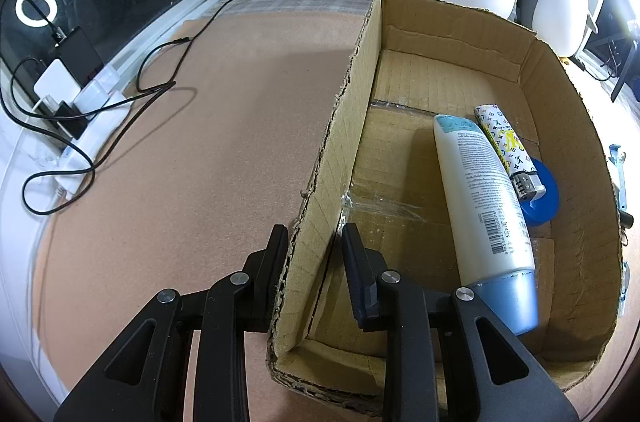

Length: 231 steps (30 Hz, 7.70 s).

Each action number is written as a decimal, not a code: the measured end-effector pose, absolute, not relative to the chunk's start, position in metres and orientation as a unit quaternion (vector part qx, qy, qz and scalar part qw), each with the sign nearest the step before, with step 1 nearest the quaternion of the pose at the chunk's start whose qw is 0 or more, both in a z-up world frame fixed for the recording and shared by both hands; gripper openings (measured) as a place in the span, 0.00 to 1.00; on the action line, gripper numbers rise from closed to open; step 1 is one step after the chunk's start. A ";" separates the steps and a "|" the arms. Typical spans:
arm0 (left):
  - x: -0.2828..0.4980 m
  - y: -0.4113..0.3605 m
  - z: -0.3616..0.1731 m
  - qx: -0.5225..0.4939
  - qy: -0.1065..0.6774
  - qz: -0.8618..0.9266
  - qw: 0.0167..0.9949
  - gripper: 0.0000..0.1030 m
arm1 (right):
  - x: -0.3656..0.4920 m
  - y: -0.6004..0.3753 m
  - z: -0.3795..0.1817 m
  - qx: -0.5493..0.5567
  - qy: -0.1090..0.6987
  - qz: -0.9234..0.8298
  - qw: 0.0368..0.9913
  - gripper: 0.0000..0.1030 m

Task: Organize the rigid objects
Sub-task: 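Carry the lighter into the box and open the right tool, then return the right tool and grasp the white charger plug, then carry the white charger plug into the box and open the right tool, then return the right tool and grasp the blue phone stand, then carry the blue phone stand into the box and open the right tool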

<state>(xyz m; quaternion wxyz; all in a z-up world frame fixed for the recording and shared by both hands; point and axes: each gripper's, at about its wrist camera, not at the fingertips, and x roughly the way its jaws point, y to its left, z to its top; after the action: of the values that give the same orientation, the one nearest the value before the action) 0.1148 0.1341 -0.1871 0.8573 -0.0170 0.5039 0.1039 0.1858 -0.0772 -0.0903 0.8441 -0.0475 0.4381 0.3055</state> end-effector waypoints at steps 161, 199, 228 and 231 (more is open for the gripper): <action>0.116 0.133 -0.189 -0.023 0.501 0.098 0.859 0.25 | 0.199 -0.182 -0.092 0.006 0.489 0.148 0.859 0.52; 0.116 0.135 -0.188 -0.025 0.501 0.097 0.860 0.26 | 0.210 -0.207 -0.185 -0.006 0.582 0.083 0.809 0.52; 0.115 0.135 -0.188 -0.025 0.500 0.097 0.860 0.26 | 0.203 -0.212 -0.172 -0.021 0.568 0.077 0.819 0.32; 0.115 0.135 -0.188 -0.026 0.500 0.097 0.860 0.26 | 0.200 -0.211 -0.161 -0.023 0.559 0.080 0.825 0.32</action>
<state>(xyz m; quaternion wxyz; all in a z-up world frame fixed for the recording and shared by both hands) 0.1152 0.1351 -0.1884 0.8602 -0.0257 0.5001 0.0967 0.2002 -0.2112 -0.1613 0.8251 -0.0227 0.5588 0.0801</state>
